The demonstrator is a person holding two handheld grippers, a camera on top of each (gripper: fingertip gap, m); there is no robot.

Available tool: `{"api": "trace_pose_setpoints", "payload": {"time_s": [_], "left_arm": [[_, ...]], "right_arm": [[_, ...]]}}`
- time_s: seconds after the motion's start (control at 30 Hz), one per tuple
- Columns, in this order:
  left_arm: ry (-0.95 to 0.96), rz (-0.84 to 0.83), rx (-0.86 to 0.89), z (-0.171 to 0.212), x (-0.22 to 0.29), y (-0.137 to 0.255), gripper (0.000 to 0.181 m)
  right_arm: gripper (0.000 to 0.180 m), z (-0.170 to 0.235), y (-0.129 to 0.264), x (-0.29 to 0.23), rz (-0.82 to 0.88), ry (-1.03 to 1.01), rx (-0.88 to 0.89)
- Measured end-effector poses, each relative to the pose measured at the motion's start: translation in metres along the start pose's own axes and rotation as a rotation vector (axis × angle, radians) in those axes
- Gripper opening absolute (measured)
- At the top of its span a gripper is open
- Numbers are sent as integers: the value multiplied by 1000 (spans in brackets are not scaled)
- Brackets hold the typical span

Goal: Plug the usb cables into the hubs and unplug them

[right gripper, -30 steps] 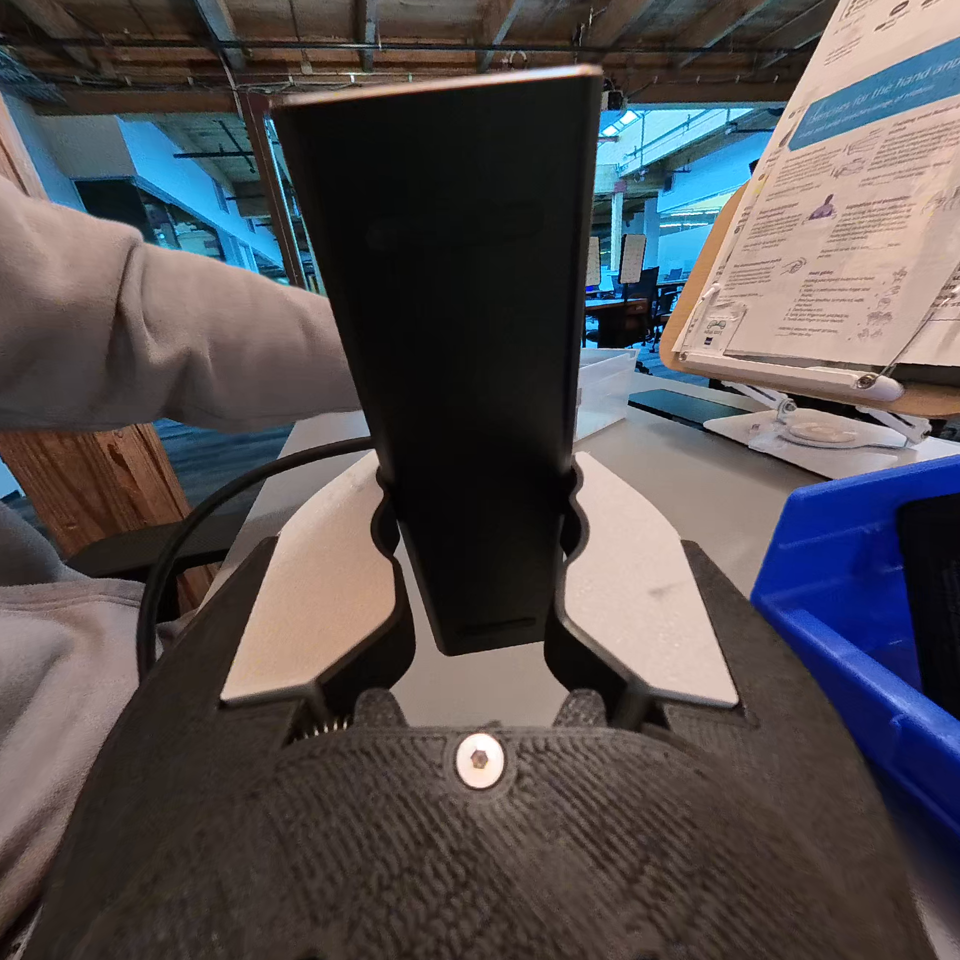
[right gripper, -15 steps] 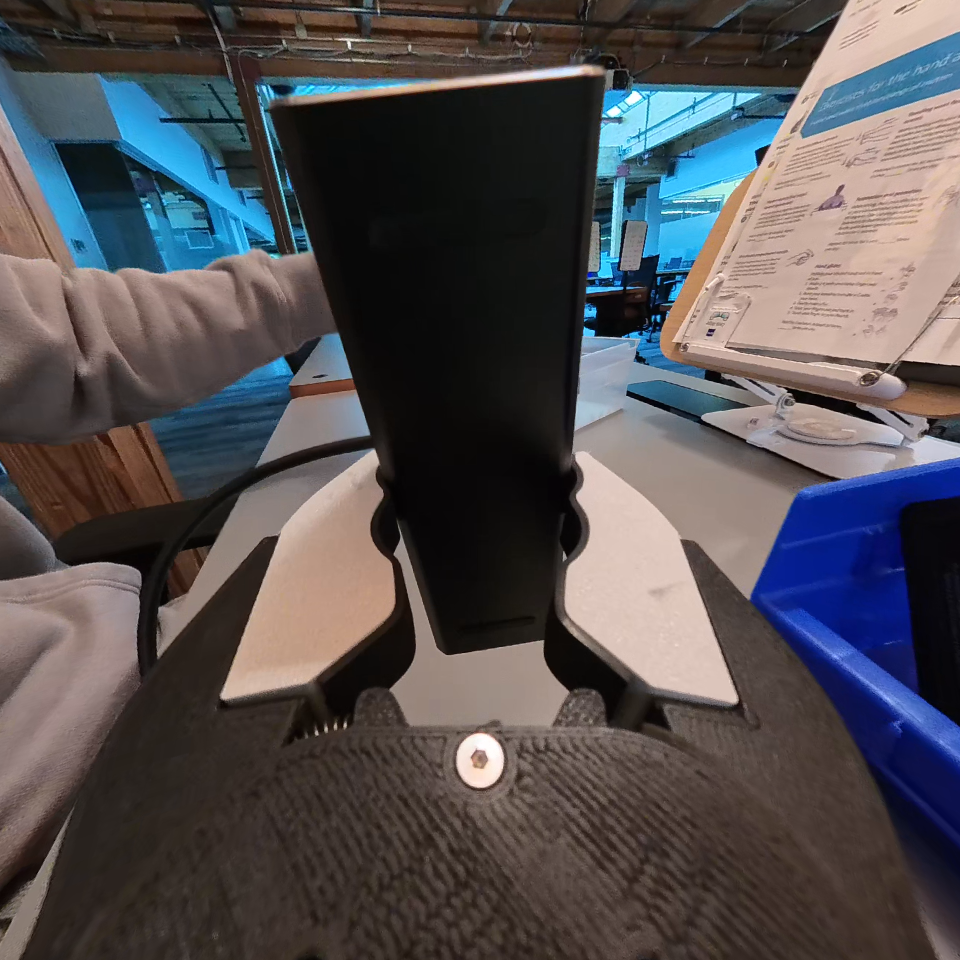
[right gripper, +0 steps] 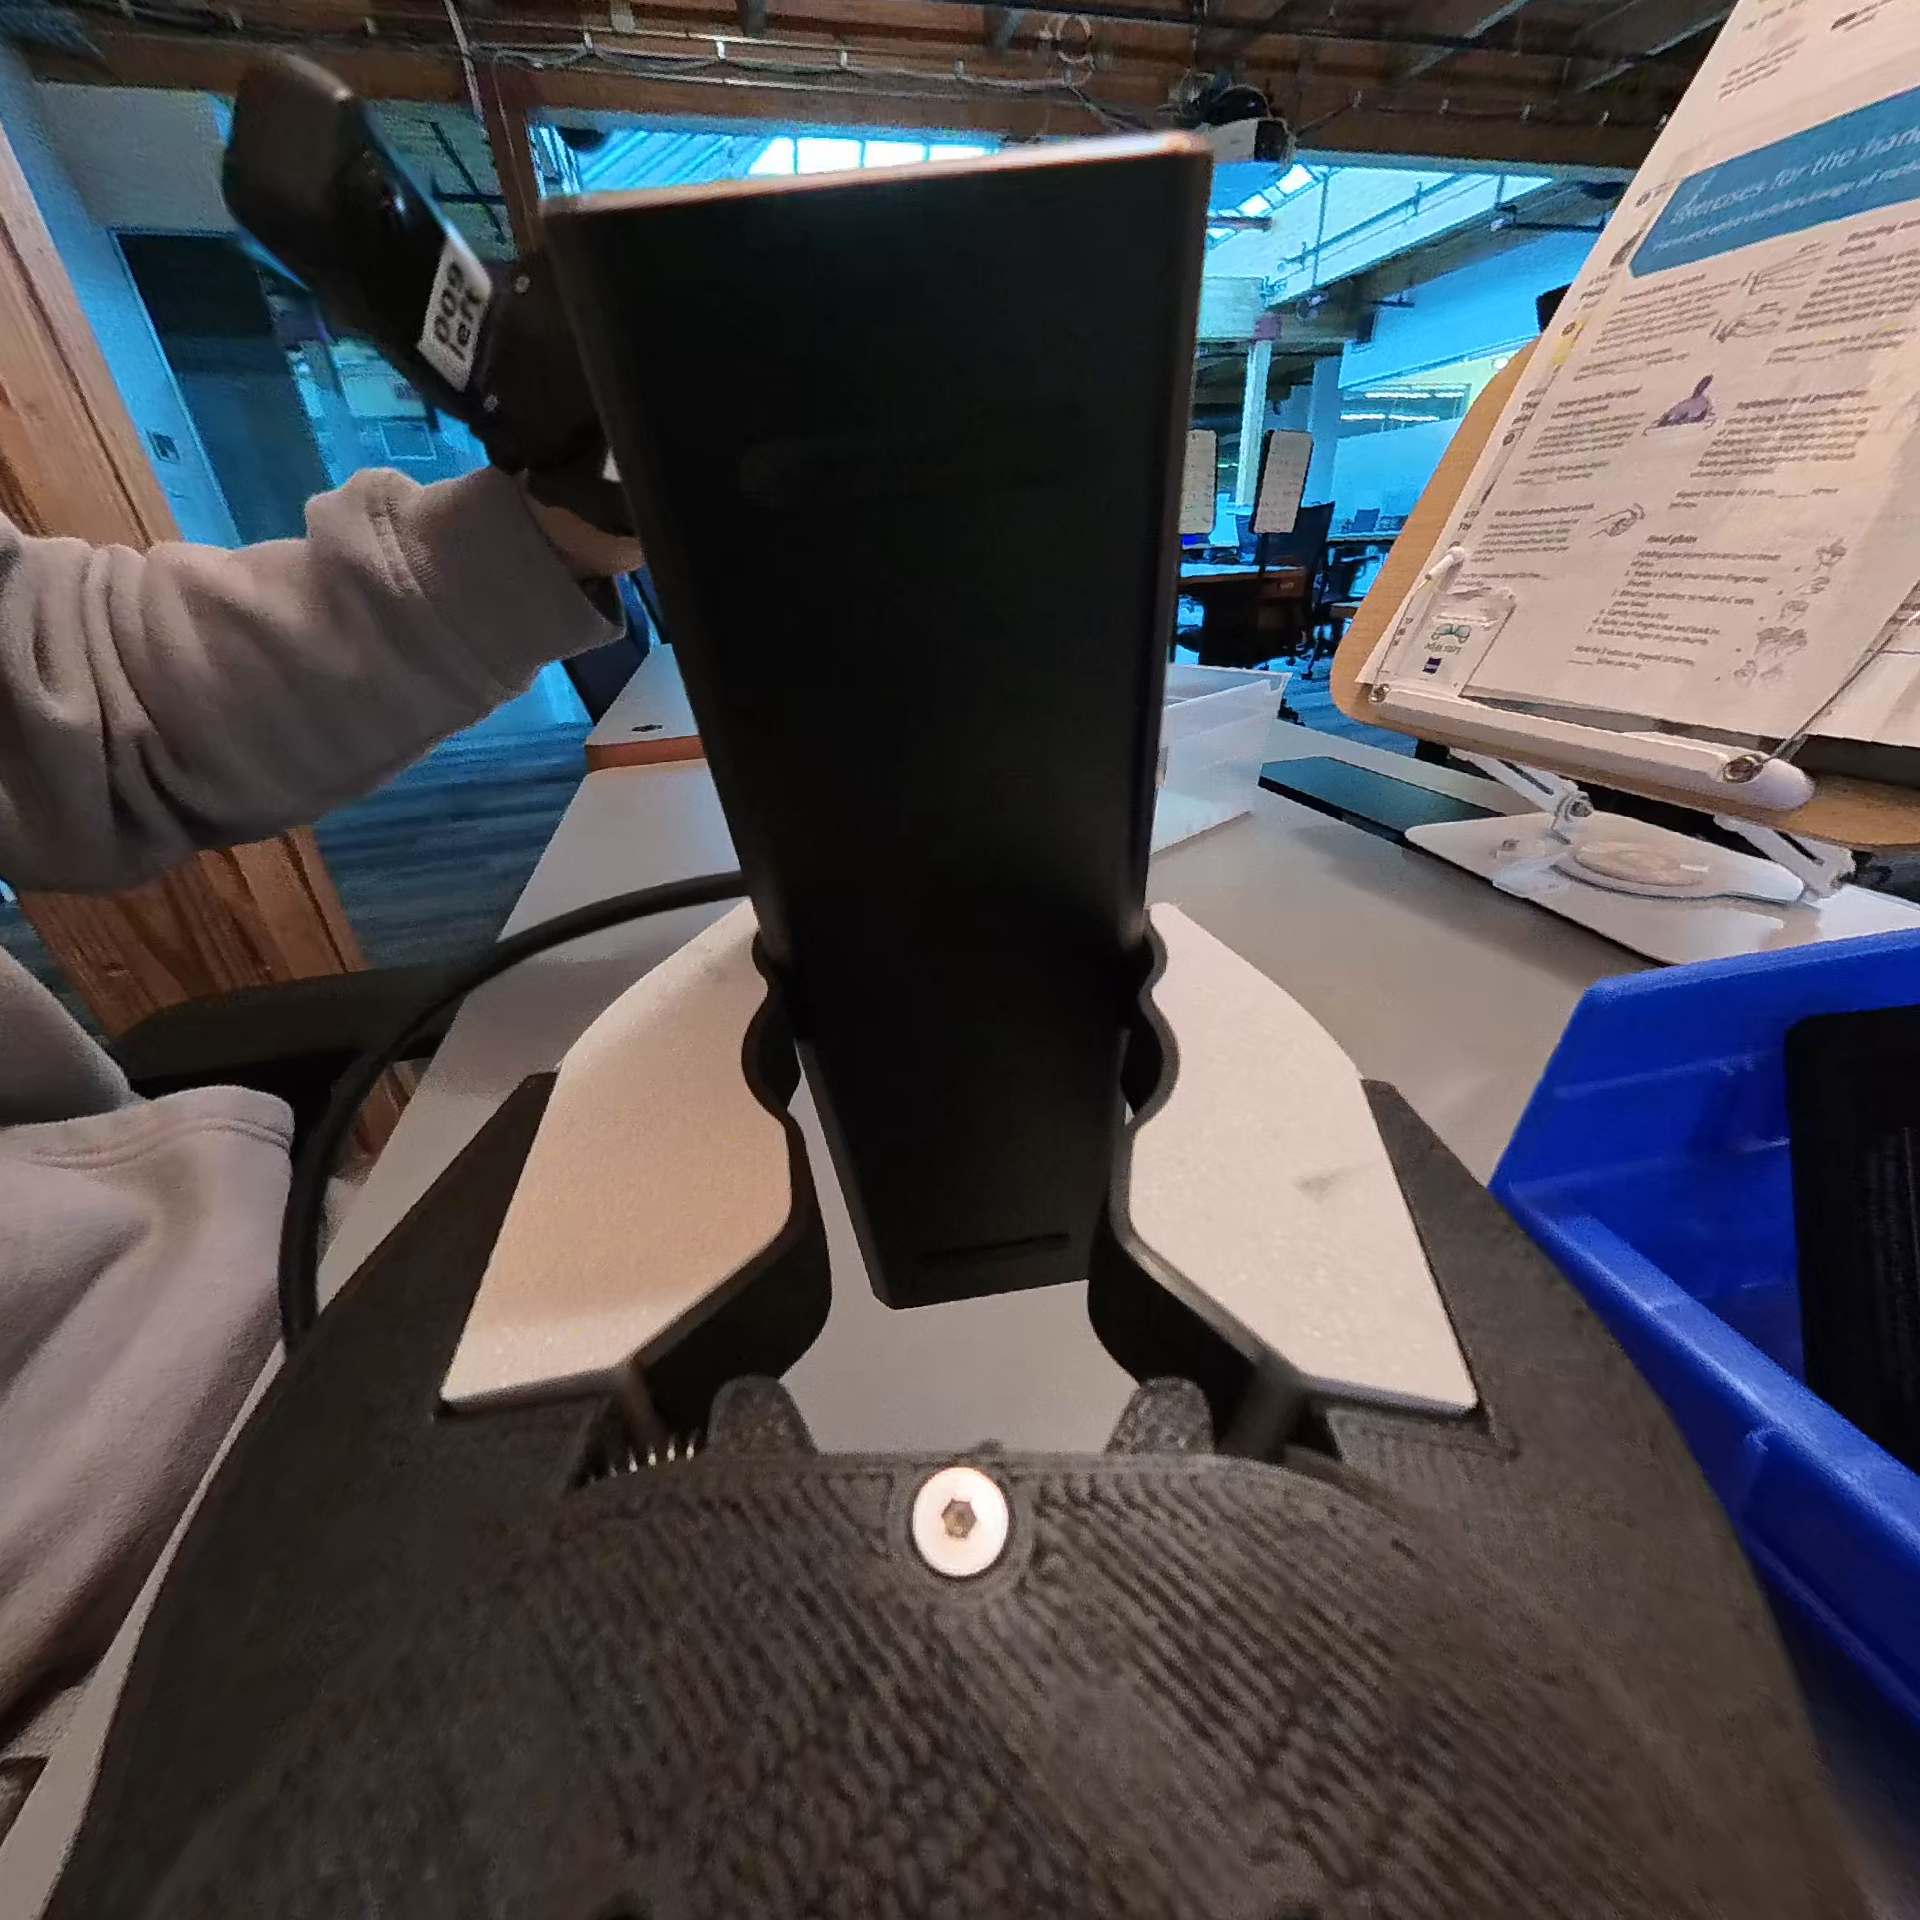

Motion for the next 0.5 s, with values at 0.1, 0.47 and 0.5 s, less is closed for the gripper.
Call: {"api": "trace_pose_setpoints", "payload": {"time_s": [0.1,0.47,0.5], "left_arm": [[2,18,11,-19,11,-3,7],[496,207,134,-37,22,-15,7],[446,163,75,-32,25,-18,7]], "right_arm": [[62,0,4,2,5,-1,3],[62,-8,14,-14,-170,-54,86],[62,-8,13,-15,-182,-53,86]]}}
Point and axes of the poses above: each gripper's, where its closed fingertips meet, y back along the fingers, z out of its underside, x = y × z across the jaws, the point moved 3 cm from there along y, back along the fingers, and after that the axes turned 4 degrees about z, right-handed, at the moved point
